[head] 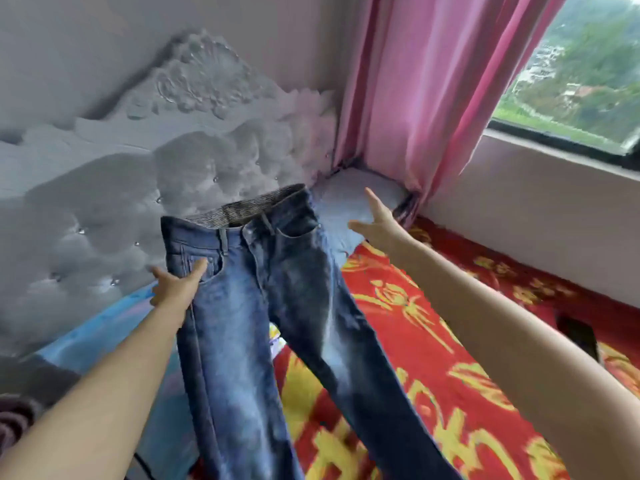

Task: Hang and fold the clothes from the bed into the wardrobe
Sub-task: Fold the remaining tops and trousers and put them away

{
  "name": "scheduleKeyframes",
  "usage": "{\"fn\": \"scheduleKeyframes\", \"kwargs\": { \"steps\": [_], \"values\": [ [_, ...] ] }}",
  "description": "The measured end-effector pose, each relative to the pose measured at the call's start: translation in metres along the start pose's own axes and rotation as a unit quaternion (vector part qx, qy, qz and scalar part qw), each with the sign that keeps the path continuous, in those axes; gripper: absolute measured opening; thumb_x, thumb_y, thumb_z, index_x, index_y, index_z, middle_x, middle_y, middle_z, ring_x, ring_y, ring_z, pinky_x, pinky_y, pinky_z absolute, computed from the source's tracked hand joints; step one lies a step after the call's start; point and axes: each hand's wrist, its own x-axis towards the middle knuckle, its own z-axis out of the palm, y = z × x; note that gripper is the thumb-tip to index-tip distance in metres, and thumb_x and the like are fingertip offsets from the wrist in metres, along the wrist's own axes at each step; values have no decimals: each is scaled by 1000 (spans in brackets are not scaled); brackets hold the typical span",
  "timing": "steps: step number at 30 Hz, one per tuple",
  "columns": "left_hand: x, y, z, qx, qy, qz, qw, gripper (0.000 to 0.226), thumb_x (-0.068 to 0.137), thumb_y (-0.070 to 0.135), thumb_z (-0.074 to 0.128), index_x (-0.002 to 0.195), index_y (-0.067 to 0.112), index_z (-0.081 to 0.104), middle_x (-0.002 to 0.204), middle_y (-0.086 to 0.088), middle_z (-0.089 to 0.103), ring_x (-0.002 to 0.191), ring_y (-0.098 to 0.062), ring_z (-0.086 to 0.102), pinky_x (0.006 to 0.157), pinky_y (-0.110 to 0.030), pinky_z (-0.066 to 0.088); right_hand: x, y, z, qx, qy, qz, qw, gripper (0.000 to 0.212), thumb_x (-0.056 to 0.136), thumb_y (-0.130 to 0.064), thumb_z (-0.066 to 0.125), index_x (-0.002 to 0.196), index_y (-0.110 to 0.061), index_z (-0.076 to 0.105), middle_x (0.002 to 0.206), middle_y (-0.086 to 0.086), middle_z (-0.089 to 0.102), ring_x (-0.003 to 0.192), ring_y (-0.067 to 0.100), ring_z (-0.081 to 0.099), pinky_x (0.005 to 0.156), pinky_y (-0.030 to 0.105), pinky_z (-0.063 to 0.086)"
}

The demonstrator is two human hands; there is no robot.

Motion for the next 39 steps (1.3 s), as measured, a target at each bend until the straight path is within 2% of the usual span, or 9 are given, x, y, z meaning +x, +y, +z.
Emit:
{"fn": "scheduleKeyframes", "kwargs": {
  "steps": [4, 7, 11, 17, 25, 30, 33, 36, 39],
  "values": [
    [-31, -154, 17, 112, -116, -113, 980, 110, 77, 47, 73, 151, 13, -1, 155, -17, 17, 140, -34, 23, 114, -45, 21, -59, 114, 45, -36, -78, 164, 983, 67, 90, -8, 59, 147, -15, 26, 98, 4, 49, 52, 2, 51, 44, 9, 35],
    [-92, -239, 39, 151, -168, -188, 956, 117, 62, 59, 70, 150, 9, 11, 148, -22, 31, 133, -35, 34, 109, -39, 29, -129, 190, 55, -76, -116, 276, 951, 59, 93, -17, 53, 146, -15, 29, 131, 13, 46, 91, 14, 58, 69, 23, 43],
    [-164, -310, 67, 212, -228, -215, 926, 96, 82, 40, 68, 151, 10, 8, 151, -18, 27, 137, -31, 30, 112, -39, 27, -208, 277, 59, -101, -140, 377, 910, 51, 94, -19, 50, 142, -10, 34, 108, 9, 47, 63, 12, 49, 53, 22, 38],
    [-250, -382, 98, 251, -295, -209, 898, 92, 76, 44, 70, 147, 9, 23, 145, -15, 40, 133, -29, 39, 109, -39, 33, -317, 374, 62, -110, -119, 461, 872, 50, 91, -18, 53, 138, -7, 40, 134, 14, 49, 93, 22, 56, 75, 25, 41],
    [-327, -451, 119, 292, -295, -235, 879, 77, 85, 21, 67, 147, 6, 23, 147, -16, 36, 134, -29, 36, 103, -33, 33, -404, 415, 131, -260, -352, 242, 866, 80, 84, -19, 58, 147, -42, 13, 156, 9, 9, 142, 28, 15, 110, 37, 27],
    [-328, -469, 114, 221, -248, -220, 917, 68, 84, 6, 66, 144, 8, 33, 141, -15, 43, 131, -28, 40, 105, -33, 35, -406, 412, 174, -292, -375, 107, 874, 34, 92, -29, 49, 125, -24, 57, 158, 10, 1, 146, 27, -3, 114, 41, 11],
    [-325, -468, 103, 201, -143, -232, 941, 76, 82, 11, 70, 146, 9, 28, 146, -20, 35, 133, -32, 36, 110, -41, 30, -407, 408, 161, -165, -379, 175, 894, 26, 83, -30, 56, 96, -10, 67, 138, 11, 48, 134, 27, 36, 103, 37, 32],
    [-325, -459, 100, 43, -38, -377, 924, 87, 84, 25, 69, 150, 11, 14, 145, -14, 37, 126, -33, 44, 105, -46, 37, -414, 416, 115, 62, -327, 402, 853, 14, 82, -20, 62, 71, -10, 62, 78, 5, 67, 73, 20, 61, 65, 29, 46],
    [-330, -446, 117, -153, -127, -457, 867, 58, 86, 32, 66, 135, 9, 45, 115, -12, 63, 91, -30, 64, 76, -39, 50, -430, 439, 70, 152, -305, 499, 797, 24, 76, -23, 73, 90, -4, 68, 90, 14, 72, 78, 26, 66, 71, 36, 52]
  ]
}}
